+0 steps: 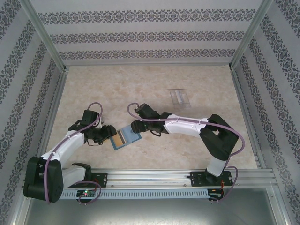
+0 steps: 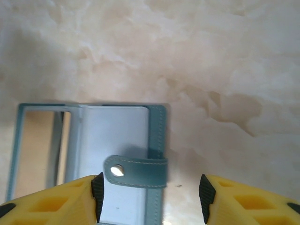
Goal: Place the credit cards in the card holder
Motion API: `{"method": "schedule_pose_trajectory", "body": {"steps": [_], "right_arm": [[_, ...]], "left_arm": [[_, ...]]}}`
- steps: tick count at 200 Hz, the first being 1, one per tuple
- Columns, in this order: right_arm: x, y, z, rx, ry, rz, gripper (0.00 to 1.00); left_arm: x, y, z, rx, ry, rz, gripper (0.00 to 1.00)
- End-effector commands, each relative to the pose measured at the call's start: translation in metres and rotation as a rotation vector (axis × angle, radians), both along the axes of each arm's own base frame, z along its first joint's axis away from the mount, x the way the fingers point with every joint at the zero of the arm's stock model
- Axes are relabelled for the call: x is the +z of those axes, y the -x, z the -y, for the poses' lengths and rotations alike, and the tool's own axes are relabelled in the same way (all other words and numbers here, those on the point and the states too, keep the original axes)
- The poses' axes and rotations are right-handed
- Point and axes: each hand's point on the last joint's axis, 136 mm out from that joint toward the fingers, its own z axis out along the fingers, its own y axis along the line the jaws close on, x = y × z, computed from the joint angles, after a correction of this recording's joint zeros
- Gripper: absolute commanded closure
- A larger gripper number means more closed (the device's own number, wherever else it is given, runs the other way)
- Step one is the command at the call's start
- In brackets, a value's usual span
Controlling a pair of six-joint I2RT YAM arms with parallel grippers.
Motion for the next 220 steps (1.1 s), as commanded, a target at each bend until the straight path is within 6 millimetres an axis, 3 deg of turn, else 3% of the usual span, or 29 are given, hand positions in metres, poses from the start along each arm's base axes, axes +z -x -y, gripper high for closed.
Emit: {"method": "schedule_pose_trajectory", "body": {"steps": [1, 19, 39, 94, 168, 220], "right_arm": [[0.009, -0.013, 0.023, -0.036, 0.092, 0.089, 0.40], [0.018, -0.019, 0.029, -0.036, 0.076, 0.084, 0.39], [0.013, -0.017, 0.023, -0.015, 0.018, 0.028, 0.41], [-0.012, 0.010, -0.005, 0.048, -0.032, -0.087, 0.43], [-0.014, 0.050, -0.014, 0.001, -0.081, -0.133, 0.47], [-0.015, 0.056, -0.030, 0.027, -0.106, -0.139, 0.49]], "left_arm": [[-0.005, 0.010, 0.000, 0.008, 0.015, -0.034, 0.44], [-0.007, 0.012, 0.003, 0.016, 0.037, -0.049, 0.44], [-0.008, 0.013, 0.006, 0.022, 0.062, -0.043, 0.45], [-0.013, 0.011, 0.008, 0.025, 0.071, -0.048, 0.46], [-0.018, -0.009, 0.009, 0.024, 0.056, -0.046, 0.50], [-0.020, -0.019, 0.012, 0.001, 0.061, -0.058, 0.50]]}}
